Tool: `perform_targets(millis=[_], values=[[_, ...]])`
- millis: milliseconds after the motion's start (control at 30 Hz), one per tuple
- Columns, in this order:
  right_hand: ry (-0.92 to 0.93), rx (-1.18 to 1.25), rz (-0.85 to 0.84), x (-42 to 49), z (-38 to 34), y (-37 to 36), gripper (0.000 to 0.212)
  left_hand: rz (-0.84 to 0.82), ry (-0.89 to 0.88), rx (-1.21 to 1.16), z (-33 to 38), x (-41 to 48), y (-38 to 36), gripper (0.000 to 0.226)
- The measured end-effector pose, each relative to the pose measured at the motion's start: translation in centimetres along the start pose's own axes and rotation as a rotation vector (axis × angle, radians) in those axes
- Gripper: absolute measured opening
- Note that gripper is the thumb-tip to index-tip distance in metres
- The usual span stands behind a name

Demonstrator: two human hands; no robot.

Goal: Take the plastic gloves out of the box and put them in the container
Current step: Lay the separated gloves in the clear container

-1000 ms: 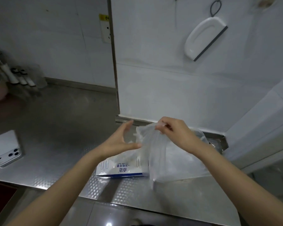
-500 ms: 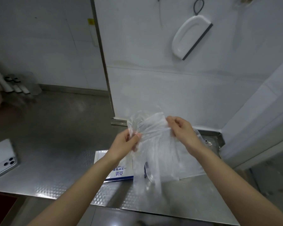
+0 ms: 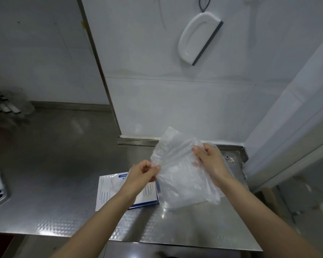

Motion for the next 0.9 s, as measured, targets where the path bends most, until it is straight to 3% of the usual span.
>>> perform_targets(millis=[167,233,300,333,400,500,633,800,900], values=[[0.061,-0.187,-0.139,1.0,-0.6,0.7,0.026,-0.121,0.15,-0.234,0.1,1.3,-1.6,0.05],[0.057,-0.319,-0.242,1.7,-0.6,0.9,0.023,-0.072,0.148,-0.186,0.6,2.0,-2.4,0.038],[0.045,-0.485,-0.266,3.0,-0.3,1.7,0.023,0.034,0.081,-0.028,1.0,2.9,-3.1,0.01],[0.05,-0.554,-0.232,3.9,-0.3,2.2,0.021,0.075,0.033,0.057,1.2,3.2,-3.4,0.007],[0.105,-0.698,-0.112,5.4,-0.2,3.2,0.018,0.123,-0.081,0.27,1.5,3.8,-3.9,0.017],[0.193,-0.994,0.041,6.3,0.3,3.5,0.027,0.08,-0.269,0.792,1.9,4.1,-4.6,0.015],[0.331,-1.339,0.011,6.7,1.9,1.4,0.037,-0.062,-0.273,1.35,0.5,4.5,-5.6,0.021],[0.382,-1.628,-0.184,7.1,4.9,-1.1,0.041,-0.083,-0.366,1.362,0.5,4.4,-7.0,0.031],[0.427,-1.653,-0.224,7.3,5.6,-1.7,0.038,-0.333,-0.496,1.329,-0.2,4.3,-9.5,0.039]])
Point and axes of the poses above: each hand's wrist, its own x-axis towards the middle knuckle, its own y-axis out of the back of the hand, z = x × y, the point moved 6 cm from there along x, towards the middle knuckle, and after that the axes turned 9 degrees about -y, right-handed, at the moved point
